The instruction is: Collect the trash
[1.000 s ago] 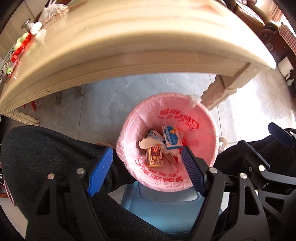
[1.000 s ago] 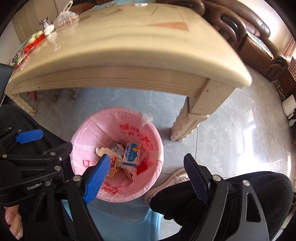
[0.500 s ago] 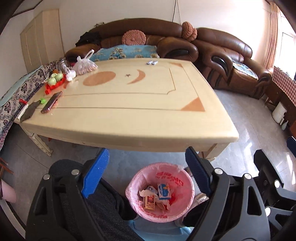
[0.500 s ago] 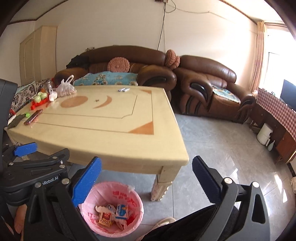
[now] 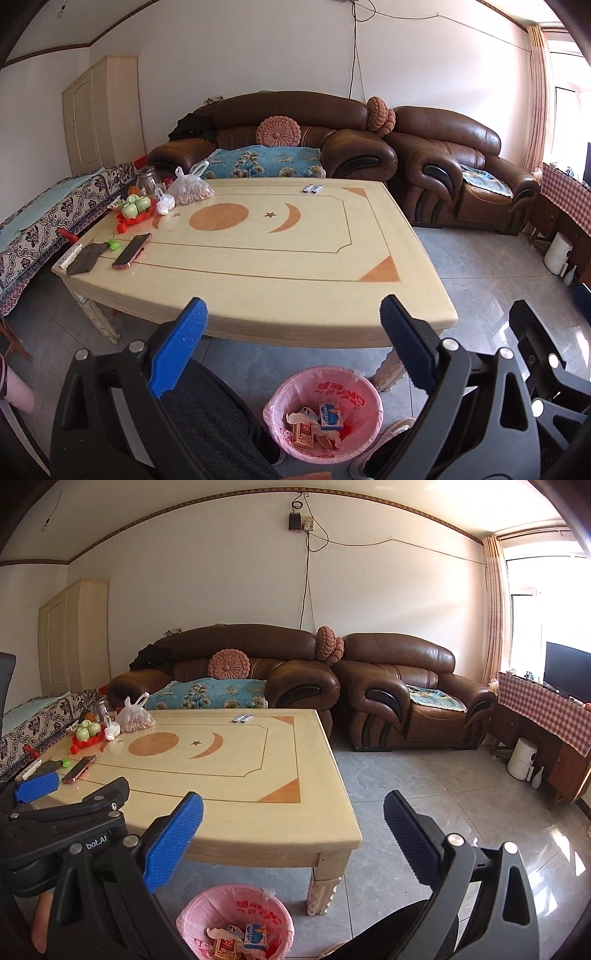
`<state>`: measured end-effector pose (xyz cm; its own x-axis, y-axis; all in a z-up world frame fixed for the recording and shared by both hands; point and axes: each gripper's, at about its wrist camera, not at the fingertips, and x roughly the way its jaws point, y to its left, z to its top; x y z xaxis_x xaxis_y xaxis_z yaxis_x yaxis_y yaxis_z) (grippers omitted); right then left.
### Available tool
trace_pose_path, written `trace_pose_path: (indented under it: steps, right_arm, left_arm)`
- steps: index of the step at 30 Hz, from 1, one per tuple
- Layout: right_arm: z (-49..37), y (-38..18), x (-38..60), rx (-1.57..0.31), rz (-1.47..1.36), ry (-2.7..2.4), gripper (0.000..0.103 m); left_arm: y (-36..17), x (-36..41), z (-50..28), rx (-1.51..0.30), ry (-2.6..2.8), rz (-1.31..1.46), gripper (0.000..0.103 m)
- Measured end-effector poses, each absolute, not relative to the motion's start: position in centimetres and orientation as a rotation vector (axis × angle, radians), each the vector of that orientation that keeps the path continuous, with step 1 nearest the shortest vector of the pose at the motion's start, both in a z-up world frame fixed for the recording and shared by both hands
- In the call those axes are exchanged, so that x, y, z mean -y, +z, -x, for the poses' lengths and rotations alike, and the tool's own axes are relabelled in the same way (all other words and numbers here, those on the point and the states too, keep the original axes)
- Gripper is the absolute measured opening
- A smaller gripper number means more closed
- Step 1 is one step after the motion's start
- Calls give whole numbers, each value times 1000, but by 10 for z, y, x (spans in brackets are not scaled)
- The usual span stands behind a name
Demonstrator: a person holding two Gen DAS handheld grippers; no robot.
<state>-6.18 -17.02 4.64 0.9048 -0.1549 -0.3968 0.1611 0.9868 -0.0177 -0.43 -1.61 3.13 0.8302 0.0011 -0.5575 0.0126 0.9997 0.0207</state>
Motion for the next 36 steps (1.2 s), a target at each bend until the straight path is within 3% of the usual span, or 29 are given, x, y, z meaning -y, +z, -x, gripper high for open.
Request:
trace_pose_path:
  steps: [4, 36]
  right_arm:
    - [70, 53, 172, -397, -22, -179, 96]
    - [76, 59, 160, -396, -7, -167, 96]
  left_arm:
    - [38, 16, 12, -582, -12, -23, 97]
    - [37, 9, 12, -615, -13, -10, 97]
